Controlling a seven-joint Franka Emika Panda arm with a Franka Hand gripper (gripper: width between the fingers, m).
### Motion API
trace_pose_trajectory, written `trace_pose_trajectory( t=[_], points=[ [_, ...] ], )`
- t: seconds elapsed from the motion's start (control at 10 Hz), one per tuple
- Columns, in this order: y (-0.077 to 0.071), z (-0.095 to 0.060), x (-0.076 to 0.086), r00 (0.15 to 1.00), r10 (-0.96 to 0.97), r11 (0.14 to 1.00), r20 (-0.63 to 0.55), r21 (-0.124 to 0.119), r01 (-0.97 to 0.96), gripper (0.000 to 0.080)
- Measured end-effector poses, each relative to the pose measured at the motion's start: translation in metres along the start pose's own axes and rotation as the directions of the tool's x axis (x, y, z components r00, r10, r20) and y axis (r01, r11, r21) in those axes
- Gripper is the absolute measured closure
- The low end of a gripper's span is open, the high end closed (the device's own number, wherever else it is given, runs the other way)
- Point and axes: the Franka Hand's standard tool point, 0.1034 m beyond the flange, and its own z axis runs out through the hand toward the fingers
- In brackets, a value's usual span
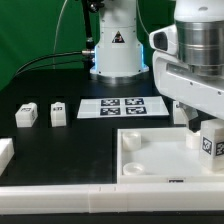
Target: Assemble one leg
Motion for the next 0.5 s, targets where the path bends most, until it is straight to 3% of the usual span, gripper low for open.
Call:
trace_pose_trajectory(
  t=[0.2, 0.5],
  points=[
    [-0.0024, 0.0017, -0.0056, 0.965, -0.263, 0.965, -0.008, -0.015, 0.263, 0.0153],
    [-0.0036, 0.0020, -0.0076, 0.817, -0.576, 0.817, -0.006, -0.029, 0.576, 0.0150]
  ],
)
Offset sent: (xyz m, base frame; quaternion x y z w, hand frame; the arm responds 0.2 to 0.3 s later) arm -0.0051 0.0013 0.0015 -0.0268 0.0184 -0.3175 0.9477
